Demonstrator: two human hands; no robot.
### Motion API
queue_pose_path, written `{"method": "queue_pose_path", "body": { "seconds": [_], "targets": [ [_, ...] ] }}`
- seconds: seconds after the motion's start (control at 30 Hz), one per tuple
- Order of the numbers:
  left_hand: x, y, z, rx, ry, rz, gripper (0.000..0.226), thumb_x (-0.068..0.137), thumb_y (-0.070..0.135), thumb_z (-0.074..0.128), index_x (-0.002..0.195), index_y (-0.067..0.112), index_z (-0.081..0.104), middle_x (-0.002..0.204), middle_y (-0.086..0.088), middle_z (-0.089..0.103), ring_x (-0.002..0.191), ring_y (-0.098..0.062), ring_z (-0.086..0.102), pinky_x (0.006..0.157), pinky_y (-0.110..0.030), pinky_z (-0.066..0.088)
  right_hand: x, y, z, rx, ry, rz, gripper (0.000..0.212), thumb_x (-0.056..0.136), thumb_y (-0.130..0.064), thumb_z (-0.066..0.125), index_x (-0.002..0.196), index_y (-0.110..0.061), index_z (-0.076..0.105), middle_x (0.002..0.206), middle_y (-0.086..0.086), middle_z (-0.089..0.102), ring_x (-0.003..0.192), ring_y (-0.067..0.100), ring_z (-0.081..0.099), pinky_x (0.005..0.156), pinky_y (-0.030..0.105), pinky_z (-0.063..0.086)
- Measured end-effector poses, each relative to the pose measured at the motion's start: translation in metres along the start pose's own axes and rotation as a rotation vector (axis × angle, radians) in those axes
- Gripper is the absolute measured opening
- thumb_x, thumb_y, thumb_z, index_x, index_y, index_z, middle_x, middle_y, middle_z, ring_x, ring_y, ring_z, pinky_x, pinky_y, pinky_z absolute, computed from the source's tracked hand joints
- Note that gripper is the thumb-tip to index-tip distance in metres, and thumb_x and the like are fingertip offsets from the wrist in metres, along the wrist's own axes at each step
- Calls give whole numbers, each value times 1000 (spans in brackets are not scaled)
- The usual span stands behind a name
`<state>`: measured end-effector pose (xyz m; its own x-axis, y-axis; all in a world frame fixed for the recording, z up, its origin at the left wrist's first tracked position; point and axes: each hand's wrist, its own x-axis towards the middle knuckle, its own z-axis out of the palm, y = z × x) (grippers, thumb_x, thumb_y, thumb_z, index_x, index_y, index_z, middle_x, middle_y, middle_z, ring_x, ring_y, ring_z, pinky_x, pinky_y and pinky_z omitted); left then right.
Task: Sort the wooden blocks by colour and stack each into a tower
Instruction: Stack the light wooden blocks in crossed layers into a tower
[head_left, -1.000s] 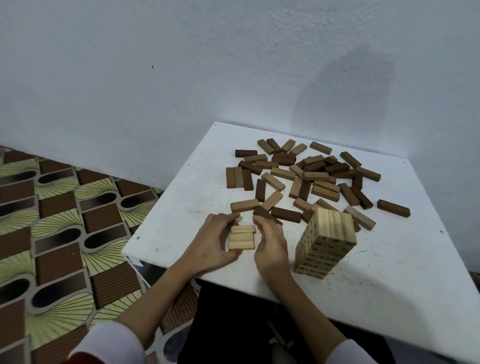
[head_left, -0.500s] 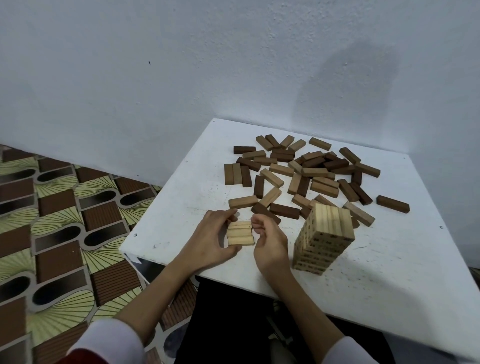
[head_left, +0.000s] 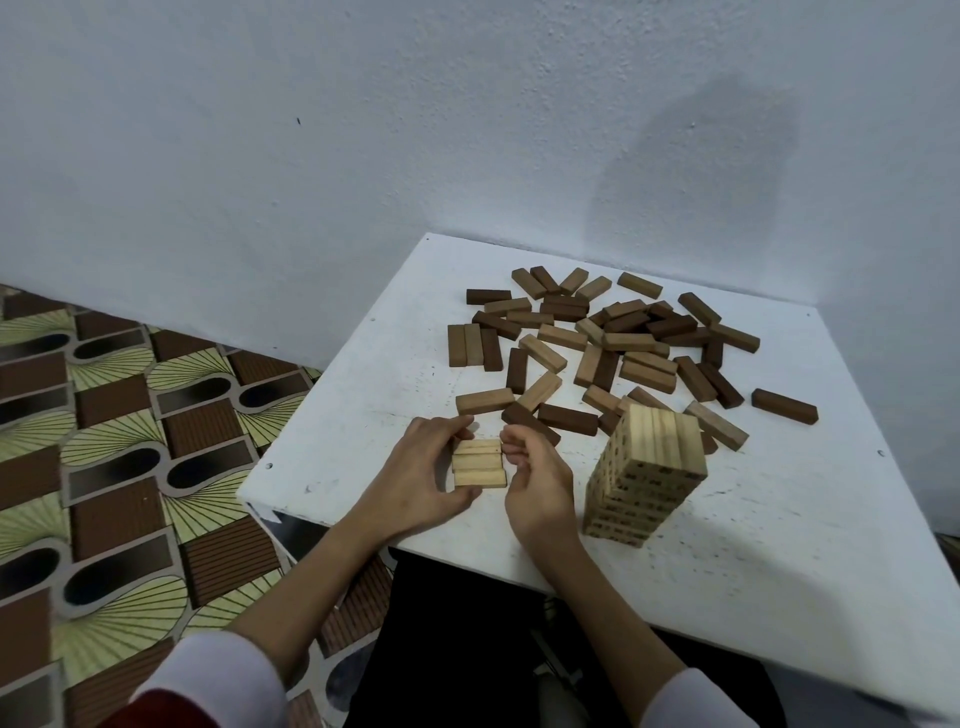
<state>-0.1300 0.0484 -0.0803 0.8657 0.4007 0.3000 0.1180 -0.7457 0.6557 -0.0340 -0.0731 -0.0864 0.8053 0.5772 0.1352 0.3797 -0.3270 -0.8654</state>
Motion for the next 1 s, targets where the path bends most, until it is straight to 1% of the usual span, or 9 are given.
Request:
{"method": "queue_pose_path", "body": {
  "seconds": [0.13, 0.37, 0.57, 0.77, 0.9, 1.0],
  "targets": [
    [0, 0, 0, 6, 1, -6, 68, 69, 32, 71, 132, 16, 47, 115, 9, 55, 103, -1, 38, 85, -4, 31, -1, 0, -2, 22, 30, 3, 50, 80, 18, 44, 120, -9, 55, 109, 1, 55, 99, 11, 55, 90, 23, 47],
    [0, -1, 1, 16, -1, -7, 68, 69, 33, 70, 131, 16, 47, 116, 9, 53, 105, 0, 37, 84, -4, 31, -1, 0, -2, 32, 5, 10, 48, 79, 16, 52, 120, -10, 55, 111, 4, 56, 100, 13, 55, 89, 24, 48],
    [-1, 0, 1, 10, -1, 6, 70, 68, 43, 63, 130, 14, 48, 115, 12, 52, 104, -1, 38, 86, -4, 31, -2, 1, -2, 27, -7, 12, 48, 79, 14, 53, 120, -11, 54, 112, 5, 56, 102, 14, 56, 91, 30, 49],
    [0, -1, 1, 21, -9, -7, 68, 70, 34, 69, 131, 15, 47, 117, 8, 55, 105, 0, 37, 85, -4, 30, -1, 0, -2, 11, -13, 5, 47, 79, 14, 53, 120, -10, 54, 114, 6, 56, 102, 14, 56, 91, 31, 50],
    [0, -1, 1, 24, -11, -16, 68, 70, 33, 70, 132, 16, 47, 116, 8, 55, 104, 0, 37, 84, -3, 30, -1, 0, -1, -6, -20, 17, 46, 81, 14, 53, 120, -10, 54, 114, 4, 57, 103, 14, 57, 92, 31, 50],
    [0, -1, 1, 24, -8, -16, 66, 70, 32, 70, 130, 16, 48, 115, 9, 55, 104, 0, 37, 84, -3, 31, -2, 0, -1, -1, -13, -10, 45, 80, 15, 52, 118, -9, 56, 110, 2, 57, 100, 14, 58, 92, 30, 51]
  ]
}}
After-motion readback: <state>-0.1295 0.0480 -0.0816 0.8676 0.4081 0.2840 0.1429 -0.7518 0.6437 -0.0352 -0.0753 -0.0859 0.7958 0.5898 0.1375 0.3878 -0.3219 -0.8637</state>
